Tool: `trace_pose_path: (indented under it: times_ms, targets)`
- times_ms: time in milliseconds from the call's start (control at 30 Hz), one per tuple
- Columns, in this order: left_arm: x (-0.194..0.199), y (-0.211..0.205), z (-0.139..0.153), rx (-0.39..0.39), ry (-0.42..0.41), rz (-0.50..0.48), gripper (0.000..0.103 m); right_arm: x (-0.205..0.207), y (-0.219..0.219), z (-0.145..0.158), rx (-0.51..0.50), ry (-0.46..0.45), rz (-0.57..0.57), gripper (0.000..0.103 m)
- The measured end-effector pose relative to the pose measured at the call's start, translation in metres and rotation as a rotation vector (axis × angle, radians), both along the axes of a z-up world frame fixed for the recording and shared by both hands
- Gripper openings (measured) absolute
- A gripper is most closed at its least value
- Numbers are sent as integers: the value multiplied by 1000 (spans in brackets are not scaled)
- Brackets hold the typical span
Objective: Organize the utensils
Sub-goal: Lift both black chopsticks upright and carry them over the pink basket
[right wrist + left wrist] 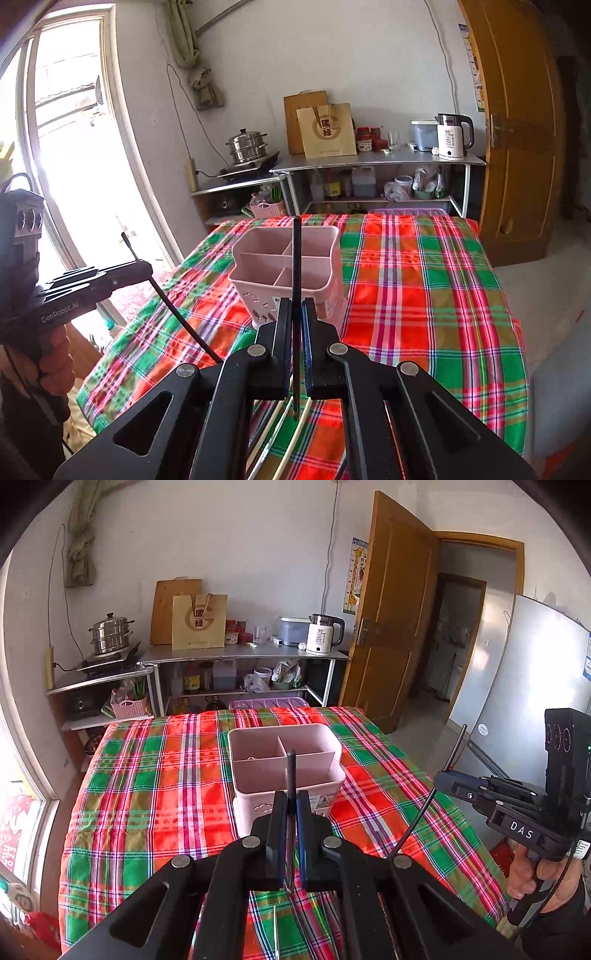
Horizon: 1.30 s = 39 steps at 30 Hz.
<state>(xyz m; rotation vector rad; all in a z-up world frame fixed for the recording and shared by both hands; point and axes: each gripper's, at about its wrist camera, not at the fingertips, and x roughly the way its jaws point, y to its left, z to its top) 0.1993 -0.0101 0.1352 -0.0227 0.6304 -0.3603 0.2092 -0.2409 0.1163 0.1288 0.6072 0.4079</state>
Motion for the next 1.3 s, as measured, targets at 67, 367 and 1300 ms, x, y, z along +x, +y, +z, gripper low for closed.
trace_pose_path:
  times_ms: [67, 367, 1300]
  targets:
    - [3, 0, 8, -1, -11, -2, 4, 2, 0, 8, 8, -17, 9, 5]
    - [32, 7, 67, -41, -62, 17, 4, 31, 11, 44, 65, -86, 14, 5]
    - [152, 31, -6, -104, 66, 73, 4, 131, 53, -21, 104, 26, -5, 5]
